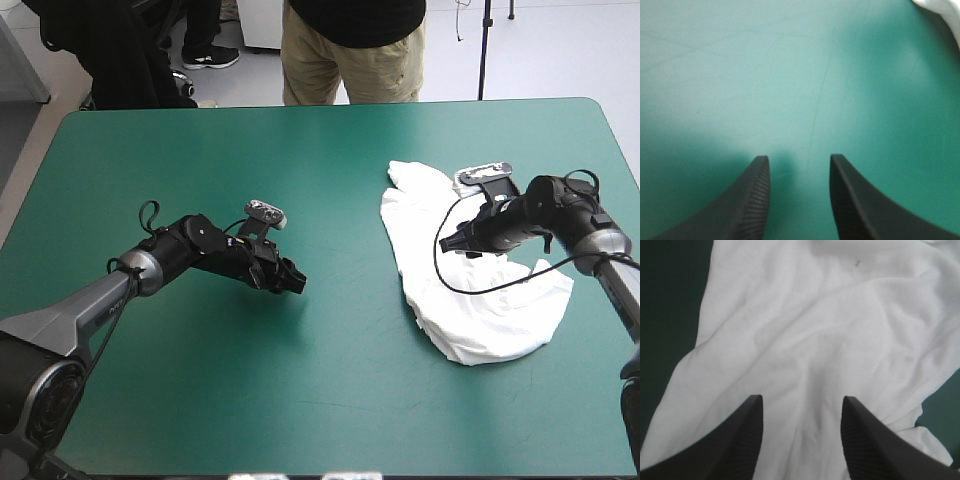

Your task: Fold the cloth

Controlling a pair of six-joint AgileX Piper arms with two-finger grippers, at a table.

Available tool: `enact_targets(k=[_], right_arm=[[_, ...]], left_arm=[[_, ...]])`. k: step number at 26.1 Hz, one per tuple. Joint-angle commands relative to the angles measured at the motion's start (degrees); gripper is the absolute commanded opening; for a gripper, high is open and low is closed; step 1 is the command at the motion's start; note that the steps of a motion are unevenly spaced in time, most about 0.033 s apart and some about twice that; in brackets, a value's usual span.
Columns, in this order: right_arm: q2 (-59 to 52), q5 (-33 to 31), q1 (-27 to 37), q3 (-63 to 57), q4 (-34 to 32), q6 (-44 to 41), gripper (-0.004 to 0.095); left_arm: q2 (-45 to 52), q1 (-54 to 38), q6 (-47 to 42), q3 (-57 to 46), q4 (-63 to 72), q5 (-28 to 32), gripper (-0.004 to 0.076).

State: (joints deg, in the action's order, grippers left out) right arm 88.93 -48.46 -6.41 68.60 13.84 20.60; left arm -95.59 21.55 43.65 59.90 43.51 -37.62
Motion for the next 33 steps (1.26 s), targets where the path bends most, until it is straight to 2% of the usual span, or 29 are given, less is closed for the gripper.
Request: enact_targets(k=[1, 7, 10, 14, 18, 21, 24, 28, 30, 33], right_arm=[[-1.9, 1.6, -0.1, 1.9, 0.9, 0.6, 0.0455], [-1.9, 1.4, -0.1, 1.9, 0.9, 0.6, 0.0455], [-1.9, 1.4, -0.1, 1.9, 0.9, 0.6, 0.0454], [-1.9, 1.4, -0.1, 1.9, 0.9, 0.6, 0.0455], [-1.9, 1.3, -0.1, 1.9, 0.9, 0.6, 0.0455], [-1.9, 1.0, -0.1, 1.9, 0.9, 1.1, 0.0455], [-1.9, 0.6, -0.1, 1.9, 0.9, 1.2, 0.0455], [-1.9, 0.5, -0.1, 1.9, 1.3, 1.2, 0.0455], [-1.9, -0.2, -0.1, 1.9, 1.9, 1.2, 0.0453], [-2.2, -0.8, -0.1, 1.9, 2.3, 1.9, 0.0453]], left_arm=[[2.4, 0.2, 0.1, 1.7, 2.9, 1.6, 0.0291], [2.4, 0.2, 0.4, 1.7, 3.5, 1.7, 0.0291], [2.4, 0.2, 4.1, 1.7, 7.1, 2.0, 0.0291], [2.4, 0.2, 15.8, 1.9, 16.6, 2.3, 0.0291], [2.9, 0.2, 16.1, 4.4, 15.8, -0.5, 0.0289], [5.3, 0.2, 7.9, 6.6, 7.6, -1.1, 0.0286], [14.1, 0.2, -12.5, 10.1, -14.3, -2.8, 0.0286], [25.6, 0.2, -28.4, 11.4, -37.0, -4.7, 0.0286], [31.1, 0.2, -36.9, 11.4, -50.2, -9.2, 0.0286], [37.0, 0.2, -42.1, 11.4, -58.4, -16.3, 0.0286]])
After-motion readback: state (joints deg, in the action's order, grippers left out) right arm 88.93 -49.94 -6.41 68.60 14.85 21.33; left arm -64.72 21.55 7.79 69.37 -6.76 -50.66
